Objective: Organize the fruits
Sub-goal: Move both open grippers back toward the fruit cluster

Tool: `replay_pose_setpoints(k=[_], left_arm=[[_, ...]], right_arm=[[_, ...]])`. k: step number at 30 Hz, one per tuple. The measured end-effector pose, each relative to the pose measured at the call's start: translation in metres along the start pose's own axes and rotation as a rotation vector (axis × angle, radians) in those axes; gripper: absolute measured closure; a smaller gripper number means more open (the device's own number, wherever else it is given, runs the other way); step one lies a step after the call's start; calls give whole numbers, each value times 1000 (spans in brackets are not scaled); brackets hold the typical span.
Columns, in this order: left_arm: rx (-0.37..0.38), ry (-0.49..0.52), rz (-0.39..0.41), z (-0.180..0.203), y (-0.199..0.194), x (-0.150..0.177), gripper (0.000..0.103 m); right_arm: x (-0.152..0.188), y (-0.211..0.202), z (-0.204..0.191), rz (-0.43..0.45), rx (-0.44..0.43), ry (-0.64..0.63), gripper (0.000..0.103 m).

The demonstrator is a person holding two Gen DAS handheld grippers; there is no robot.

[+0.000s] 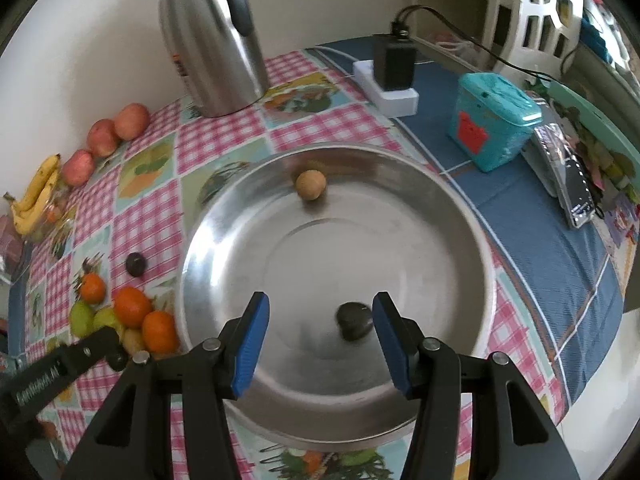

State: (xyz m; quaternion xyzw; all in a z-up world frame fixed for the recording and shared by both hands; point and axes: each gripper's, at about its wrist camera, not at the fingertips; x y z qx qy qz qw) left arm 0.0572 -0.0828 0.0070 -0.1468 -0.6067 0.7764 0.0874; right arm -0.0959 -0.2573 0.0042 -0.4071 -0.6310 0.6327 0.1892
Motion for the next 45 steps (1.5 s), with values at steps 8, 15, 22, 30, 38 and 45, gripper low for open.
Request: replay_pose_setpoints(k=[8,15,22,30,38,45], left_arm=[[2,-100,30,-42,-15,-2,39],[11,-149,38,-60,-21,-3,33],[-38,-166,44,-67,-17,-2,1],[-95,-173,61,-78,-14,-2,0],[-151,-140,137,-86,-22,-2,0],[-175,-129,198,-95,-33,-3,0]], right_arm=[[8,-6,-31,9,-21,-89,48],[12,-10,-43,11,-26,-120,48],[17,-5,-55,5,-2,-164,19],[23,-2,-62,2,4,-178,16],[27,-14,-72,50,-38,-174,5],[25,-29,-90,89,-71,-159,5]])
Point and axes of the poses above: each gripper's, at about its wrist camera, not at the fingertips, and y roughly the way its jaws point, z to its right, x to its underside, and after that the axes turned 10 degrees about -z, right-handed
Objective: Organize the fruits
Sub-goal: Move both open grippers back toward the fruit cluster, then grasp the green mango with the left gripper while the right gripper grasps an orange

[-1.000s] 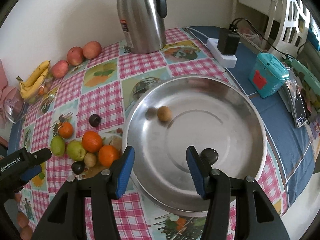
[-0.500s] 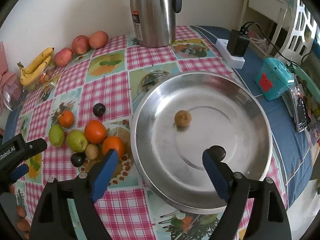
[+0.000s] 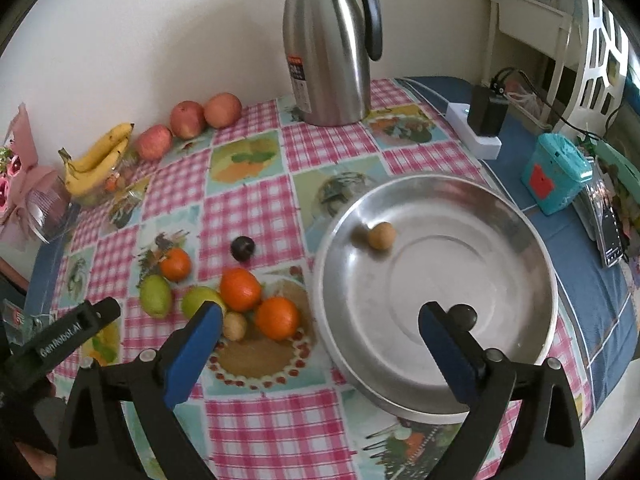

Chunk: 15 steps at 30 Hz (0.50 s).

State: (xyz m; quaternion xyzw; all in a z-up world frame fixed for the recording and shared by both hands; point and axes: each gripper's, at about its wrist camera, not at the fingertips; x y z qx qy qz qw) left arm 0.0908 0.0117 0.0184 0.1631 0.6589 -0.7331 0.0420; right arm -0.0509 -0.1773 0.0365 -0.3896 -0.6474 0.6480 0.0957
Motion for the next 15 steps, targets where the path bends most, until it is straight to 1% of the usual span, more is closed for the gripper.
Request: replay_pose_setpoints(k=[7,10,12,15], left_arm=[[23,-29,26,-15,-6,-7,0],[22,-63,38,-27,-8,-11,0],[15,-86,46,-35,-10,-14,0],[14,-119,59,-49,-12,-19,0]], right_arm=[[-8,2,-31,-25,-40,-38,5],[-11,4,-47,-29,-66,-62,5],[-13,7,-58,-47,-96,-88,5],[-15,13,-67,-66,-95,-110,5]])
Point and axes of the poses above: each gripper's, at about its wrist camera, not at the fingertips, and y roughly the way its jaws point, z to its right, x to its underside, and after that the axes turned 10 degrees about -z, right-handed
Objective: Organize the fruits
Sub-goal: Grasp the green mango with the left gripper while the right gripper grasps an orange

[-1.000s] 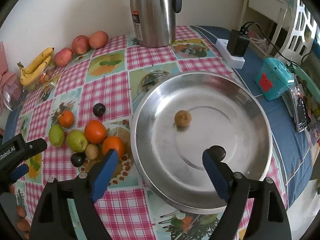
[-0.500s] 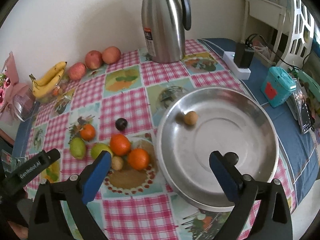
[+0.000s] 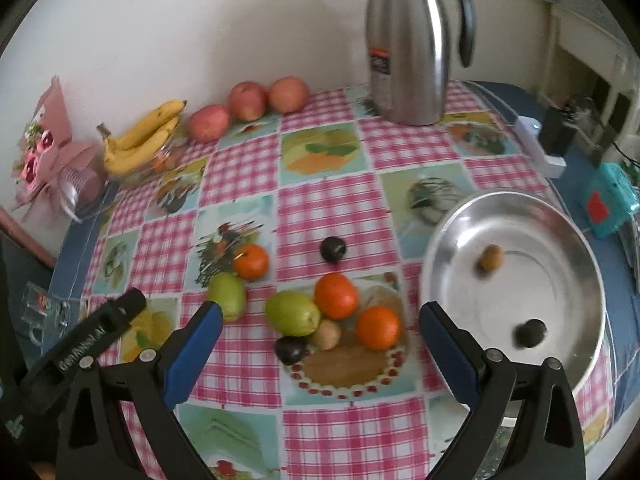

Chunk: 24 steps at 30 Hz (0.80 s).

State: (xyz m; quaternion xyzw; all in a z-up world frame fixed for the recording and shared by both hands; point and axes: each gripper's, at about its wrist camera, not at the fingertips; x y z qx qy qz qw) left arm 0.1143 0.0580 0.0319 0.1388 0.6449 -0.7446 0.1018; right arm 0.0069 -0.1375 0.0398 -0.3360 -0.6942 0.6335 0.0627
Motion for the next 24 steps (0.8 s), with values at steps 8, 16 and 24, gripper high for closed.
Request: replay_pose_setpoints(k=[8,16,24], left_arm=[[5,-14,-4,-5,0,-5,0],[47,15,-34,13,5,-10,0],[108,43,-101,39,20,-13,1]], right_arm=[[-11,9,-8,-32,-42,-41,5],[-25,10,0,-21,-38,-65,5],[-39,21,16,-43,-58,-52,5]])
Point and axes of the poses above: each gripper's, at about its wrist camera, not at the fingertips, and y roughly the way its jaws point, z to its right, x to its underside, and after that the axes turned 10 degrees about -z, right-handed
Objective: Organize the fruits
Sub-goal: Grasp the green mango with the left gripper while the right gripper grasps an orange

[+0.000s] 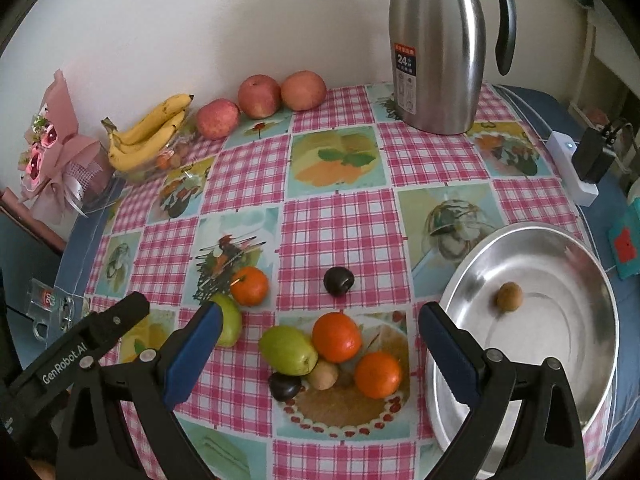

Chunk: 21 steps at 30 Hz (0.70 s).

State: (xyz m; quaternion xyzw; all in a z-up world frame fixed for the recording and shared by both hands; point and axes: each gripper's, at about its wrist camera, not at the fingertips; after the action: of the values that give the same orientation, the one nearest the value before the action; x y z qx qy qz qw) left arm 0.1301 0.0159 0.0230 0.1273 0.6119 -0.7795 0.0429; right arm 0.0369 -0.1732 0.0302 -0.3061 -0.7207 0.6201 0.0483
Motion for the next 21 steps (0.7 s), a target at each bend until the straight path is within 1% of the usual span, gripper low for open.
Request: replay_pose_setpoints(k=[3,4,5,6,8,10,11,12,14,16,18,20,21], left_arm=[[19,-4,-24,9,7,-2,1],[23,-5,-34,13,10,-3,2],[24,-5,-41,15,13,-4,2],[24,-6,-49,17,16,-5,4],[26,-12,-65,22,22,-8,7],[28,-12,-79,28,30,-11,10],[26,-13,-83,29,33,-12,11],[24,-12,-87,31,36,-12,11],[21,-5,-107,31,44,-10,12],[24,-11,-127,29,49,-8,17],[34,-24,-148,25,54,-6,19],[36,-35,-160,22,58,-4,20],[41,-39,-166,21,59,-3,23]], right_arm=[[-3,4,4,-10,0,6,7],[-4,4,6,-12,0,8,9],[-5,5,8,-13,-2,8,14],[-7,5,9,-14,-3,9,16],[-9,6,13,-15,-6,19,18],[-11,10,16,-22,-11,25,23],[-12,13,17,-30,-12,24,30],[-11,16,18,-41,-12,25,33],[-10,23,21,-61,-12,30,33],[-8,30,25,-85,-15,43,36],[-6,35,28,-102,-21,57,44],[-4,40,28,-117,-24,58,45],[-3,41,27,-123,-23,58,45]])
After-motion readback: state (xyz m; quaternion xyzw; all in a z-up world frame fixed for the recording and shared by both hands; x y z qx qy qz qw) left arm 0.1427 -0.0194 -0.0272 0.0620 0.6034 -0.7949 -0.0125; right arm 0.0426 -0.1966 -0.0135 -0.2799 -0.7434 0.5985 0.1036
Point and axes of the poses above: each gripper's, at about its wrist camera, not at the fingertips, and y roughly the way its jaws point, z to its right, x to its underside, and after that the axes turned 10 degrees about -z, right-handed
